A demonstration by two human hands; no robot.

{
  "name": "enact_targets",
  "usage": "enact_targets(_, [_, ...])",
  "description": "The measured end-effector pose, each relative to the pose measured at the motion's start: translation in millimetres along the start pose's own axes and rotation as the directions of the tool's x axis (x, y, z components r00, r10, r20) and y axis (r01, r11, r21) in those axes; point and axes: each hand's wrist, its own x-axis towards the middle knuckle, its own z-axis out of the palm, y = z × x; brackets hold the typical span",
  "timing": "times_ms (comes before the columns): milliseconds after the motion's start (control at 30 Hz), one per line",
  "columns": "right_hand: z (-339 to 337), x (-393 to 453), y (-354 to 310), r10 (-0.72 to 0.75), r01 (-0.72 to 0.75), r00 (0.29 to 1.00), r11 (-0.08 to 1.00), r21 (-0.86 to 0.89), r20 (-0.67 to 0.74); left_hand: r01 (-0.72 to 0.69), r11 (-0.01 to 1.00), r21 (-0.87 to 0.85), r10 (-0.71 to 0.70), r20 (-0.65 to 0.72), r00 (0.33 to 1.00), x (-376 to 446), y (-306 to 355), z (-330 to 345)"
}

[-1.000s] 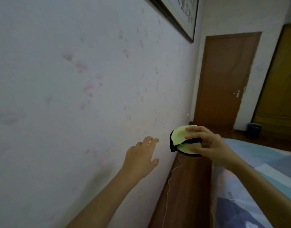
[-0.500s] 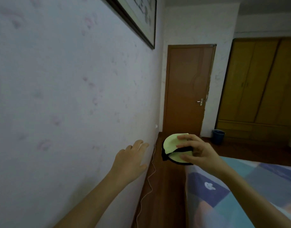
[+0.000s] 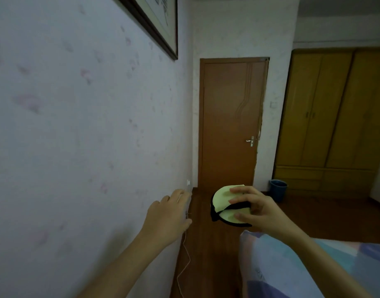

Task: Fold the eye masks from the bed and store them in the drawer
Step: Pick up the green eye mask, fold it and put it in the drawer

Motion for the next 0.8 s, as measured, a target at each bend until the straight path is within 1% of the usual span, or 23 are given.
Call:
enact_targets(133, [-46.1, 65.1, 46.7, 0.038, -0.041, 0.998, 0.998, -0.053, -0.056, -0.083, 0.995, -0.050, 0.084, 0.013, 0.996, 109.0, -17.8, 43.0])
enact_targets(233, [-81.5, 109.5, 89.7, 0.045, -0.054, 0.993, 0.995, -0.079, -0.108, -0.150, 0.982, -0.113, 0.150, -0.009, 0.989, 194.6, -20.8, 79.8])
enact_targets(367, [-121.9, 177.2, 162.5, 0.039, -0.057, 0.986, 0.992, -0.109, -0.160, -0.245, 0.964, -0.106, 0.241, -0.048, 0.969, 306.6, -20.0, 130.4])
enact_targets(433, [-138.5, 217.6, 201.1, 0.053, -0.071, 0.985, 0.992, -0.101, -0.165, -0.258, 0.963, -0.084, 0.254, -0.059, 0.965, 361.5, -23.4, 153.5])
enact_targets(500, [-153.9, 263.6, 236.5, 0.039, -0.054, 0.985, 0.995, -0.089, -0.165, -0.255, 0.964, -0.068, 0.250, -0.075, 0.965, 416.1, -30.2, 171.7])
enact_targets(633, [-177.4, 358.6, 293.6, 0.025, -0.035, 0.988, 0.997, -0.063, -0.151, -0.255, 0.967, -0.029, 0.250, -0.128, 0.960, 520.8, -49.8, 190.1])
enact_targets(800, [-202.6, 473.0, 359.4, -0.044, 0.037, 0.991, 0.998, -0.057, -0.127, -0.241, 0.971, 0.015, 0.239, -0.172, 0.955, 640.9, -81.1, 224.5])
